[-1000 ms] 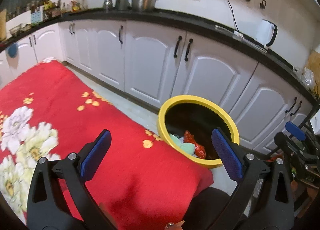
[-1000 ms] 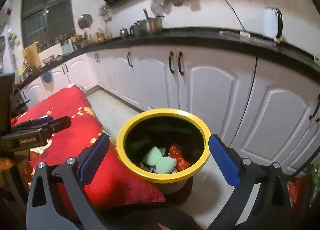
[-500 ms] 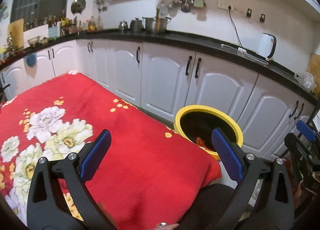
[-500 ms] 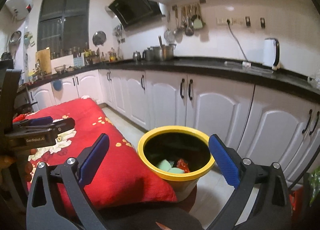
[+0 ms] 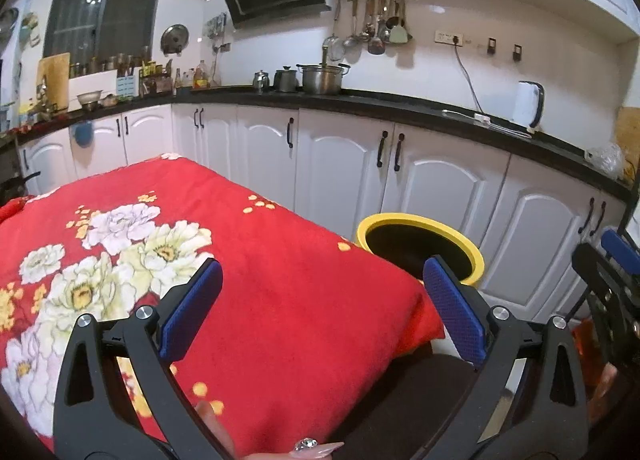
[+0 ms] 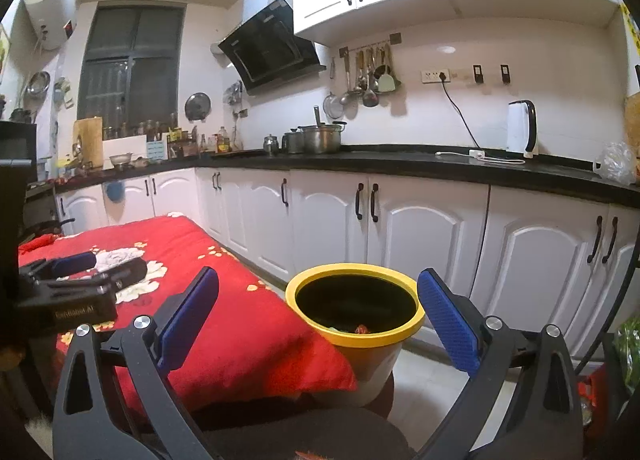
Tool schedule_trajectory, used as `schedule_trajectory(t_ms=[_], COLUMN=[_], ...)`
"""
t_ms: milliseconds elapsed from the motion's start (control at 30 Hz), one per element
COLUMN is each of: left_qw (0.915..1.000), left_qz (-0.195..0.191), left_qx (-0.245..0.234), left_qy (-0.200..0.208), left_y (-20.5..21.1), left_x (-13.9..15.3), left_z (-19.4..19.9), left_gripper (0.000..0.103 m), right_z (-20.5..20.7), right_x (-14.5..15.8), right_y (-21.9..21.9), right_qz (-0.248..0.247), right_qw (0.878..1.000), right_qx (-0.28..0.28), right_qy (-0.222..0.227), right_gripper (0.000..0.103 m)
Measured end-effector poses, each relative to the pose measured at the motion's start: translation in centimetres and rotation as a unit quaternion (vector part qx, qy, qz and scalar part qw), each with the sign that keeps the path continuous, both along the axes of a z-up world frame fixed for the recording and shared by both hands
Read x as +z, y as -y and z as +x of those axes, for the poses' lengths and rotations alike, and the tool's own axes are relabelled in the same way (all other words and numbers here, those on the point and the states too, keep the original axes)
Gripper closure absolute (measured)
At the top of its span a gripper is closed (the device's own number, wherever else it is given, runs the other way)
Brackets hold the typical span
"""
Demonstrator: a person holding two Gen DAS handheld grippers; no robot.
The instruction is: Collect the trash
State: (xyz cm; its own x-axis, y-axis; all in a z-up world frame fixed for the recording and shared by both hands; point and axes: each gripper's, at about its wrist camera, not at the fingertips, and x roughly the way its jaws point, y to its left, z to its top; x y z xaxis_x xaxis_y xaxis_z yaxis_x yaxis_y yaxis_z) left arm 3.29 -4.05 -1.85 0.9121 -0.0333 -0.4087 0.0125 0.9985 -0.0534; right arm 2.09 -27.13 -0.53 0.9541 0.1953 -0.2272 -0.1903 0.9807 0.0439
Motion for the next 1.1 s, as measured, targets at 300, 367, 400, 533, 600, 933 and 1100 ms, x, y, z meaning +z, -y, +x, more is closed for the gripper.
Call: schedule_trajectory(t_ms=[300,367,400,533,600,933,1100], left_qw=[0.9998,0.9998,0.9999,0.9999,0.9999,0.9999,0.9999], left_qz=[0.002,-0.001,-0.001,-0.005,-0.005,-0.004,-0.005], left_qx=[-0.016,-0.016,-0.015,-0.014,-0.014,-0.016,-0.015], left_qy=[-0.009,-0.008,-0.007,-0.004,-0.002,0.000,0.000], left_y=[0.9,0.8,0.8,0.5,0.5,0.5,0.4], left_x=[-1.0,-1.0,-1.0,-1.0,-0.9,-0.6,-0.6], left_z=[-0.3,-0.2,-0.1,-0.3,-0.3,-0.6,-0.5], left_gripper=[0.011,0.011,0.011,0.011,0.011,0.011,0.011], right_z=[0.2,0.1,0.1,0.0,0.0,-0.1,0.0], right_x=[-1.2,-1.3,-1.3,-1.7,-1.8,-1.8,-1.8], right_y=[-0.2,-0.4,-0.5,-0.5,-0.6,-0.5,-0.5], right_qz=[-0.002,-0.004,-0.004,-0.005,-0.006,-0.005,-0.006], right_qw=[1.000,1.000,1.000,0.999,0.999,0.999,0.999], right_qx=[-0.002,-0.001,-0.001,0.002,0.004,0.001,0.002], right_qy=[-0.030,-0.030,-0.031,-0.034,-0.035,-0.035,-0.034], right_gripper=[0.006,0.006,0.006,0.006,0.006,0.006,0.006])
